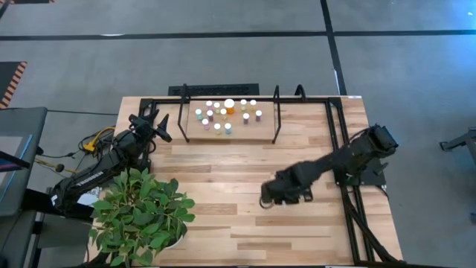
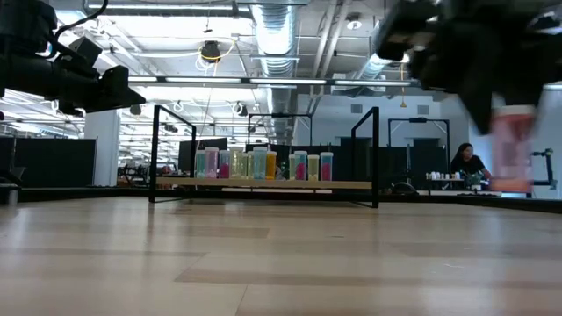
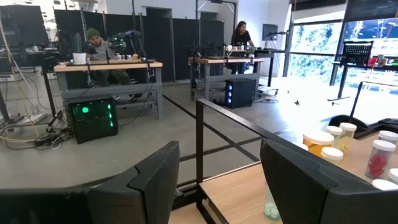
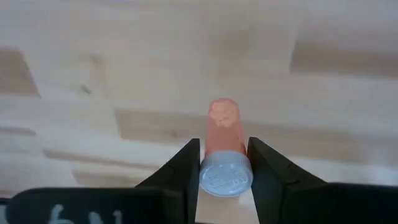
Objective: Pick and place medicine bottles onto shelf by color
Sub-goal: Put the red pill bottle on the shelf
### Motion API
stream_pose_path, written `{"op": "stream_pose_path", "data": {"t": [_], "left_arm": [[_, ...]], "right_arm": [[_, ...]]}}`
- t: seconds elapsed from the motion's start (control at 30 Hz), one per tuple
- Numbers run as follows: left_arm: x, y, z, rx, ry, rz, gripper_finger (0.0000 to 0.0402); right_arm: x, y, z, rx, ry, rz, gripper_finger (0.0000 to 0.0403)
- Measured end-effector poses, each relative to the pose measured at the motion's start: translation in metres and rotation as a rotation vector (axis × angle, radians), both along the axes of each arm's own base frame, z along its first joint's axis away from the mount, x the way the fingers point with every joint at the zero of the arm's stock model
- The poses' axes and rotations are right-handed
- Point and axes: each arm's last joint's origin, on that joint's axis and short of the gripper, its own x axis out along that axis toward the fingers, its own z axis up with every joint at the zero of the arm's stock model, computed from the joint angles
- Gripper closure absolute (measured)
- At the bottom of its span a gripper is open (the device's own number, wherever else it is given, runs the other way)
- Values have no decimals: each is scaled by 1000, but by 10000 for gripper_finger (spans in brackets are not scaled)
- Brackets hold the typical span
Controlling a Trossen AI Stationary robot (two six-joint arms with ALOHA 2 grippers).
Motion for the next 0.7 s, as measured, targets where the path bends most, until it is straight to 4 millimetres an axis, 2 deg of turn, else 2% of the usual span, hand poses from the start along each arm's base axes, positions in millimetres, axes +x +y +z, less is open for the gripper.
{"op": "stream_pose_path", "data": {"t": [0.4, 0.5, 0.7], "left_arm": [[0, 0, 0, 0, 0, 0, 187], [0, 0, 0, 0, 0, 0, 187], [0, 0, 0, 0, 0, -2, 187]], "right_arm": [[29, -87, 11, -31, -53, -46, 281], [43, -107, 10, -57, -28, -52, 281], [85, -140, 14, -68, 6, 31, 280]]}}
